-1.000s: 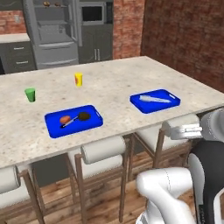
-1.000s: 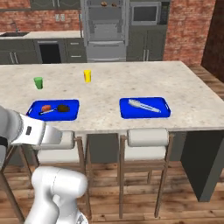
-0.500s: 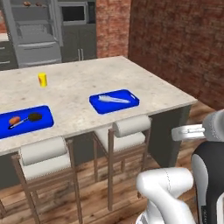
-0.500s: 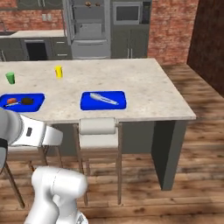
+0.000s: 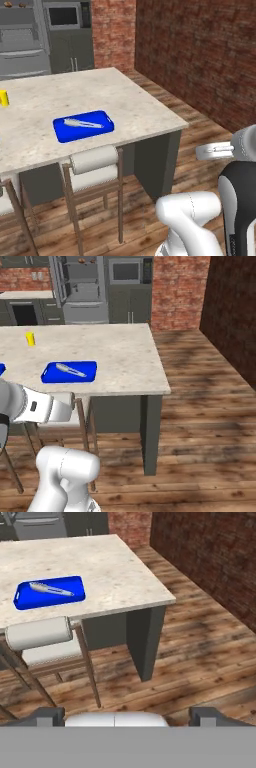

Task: Gather the avocado and squash from the fridge and place them on a tray on the dining counter. Then gather the chicken drumsticks from the fridge and place them on the other tray.

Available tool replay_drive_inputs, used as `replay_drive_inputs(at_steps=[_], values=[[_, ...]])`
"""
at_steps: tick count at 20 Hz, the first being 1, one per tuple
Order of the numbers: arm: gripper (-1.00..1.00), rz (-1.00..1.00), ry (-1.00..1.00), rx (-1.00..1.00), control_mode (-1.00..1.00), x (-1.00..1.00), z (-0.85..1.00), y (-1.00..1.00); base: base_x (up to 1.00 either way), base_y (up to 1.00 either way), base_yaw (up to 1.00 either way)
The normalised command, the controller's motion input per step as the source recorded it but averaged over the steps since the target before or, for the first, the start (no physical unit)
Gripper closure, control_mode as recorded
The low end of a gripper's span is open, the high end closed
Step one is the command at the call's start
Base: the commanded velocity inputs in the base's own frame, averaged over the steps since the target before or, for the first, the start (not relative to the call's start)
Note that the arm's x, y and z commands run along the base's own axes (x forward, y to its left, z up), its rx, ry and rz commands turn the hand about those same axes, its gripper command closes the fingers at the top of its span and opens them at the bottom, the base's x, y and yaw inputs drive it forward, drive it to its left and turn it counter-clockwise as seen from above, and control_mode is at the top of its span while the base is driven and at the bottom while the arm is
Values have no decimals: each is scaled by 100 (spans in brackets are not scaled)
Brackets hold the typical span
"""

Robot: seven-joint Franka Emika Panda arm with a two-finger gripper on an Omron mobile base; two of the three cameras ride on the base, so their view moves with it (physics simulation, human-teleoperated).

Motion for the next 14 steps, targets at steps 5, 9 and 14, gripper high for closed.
replay_drive_inputs(at_steps=[5, 9, 14], values=[[-100, 0, 0, 0, 100, 0, 0, 0, 29, -100, 5], [-100, 0, 0, 0, 100, 0, 0, 0, 44, -100, 7], [-100, 0, 0, 0, 100, 0, 0, 0, 60, -100, 10]])
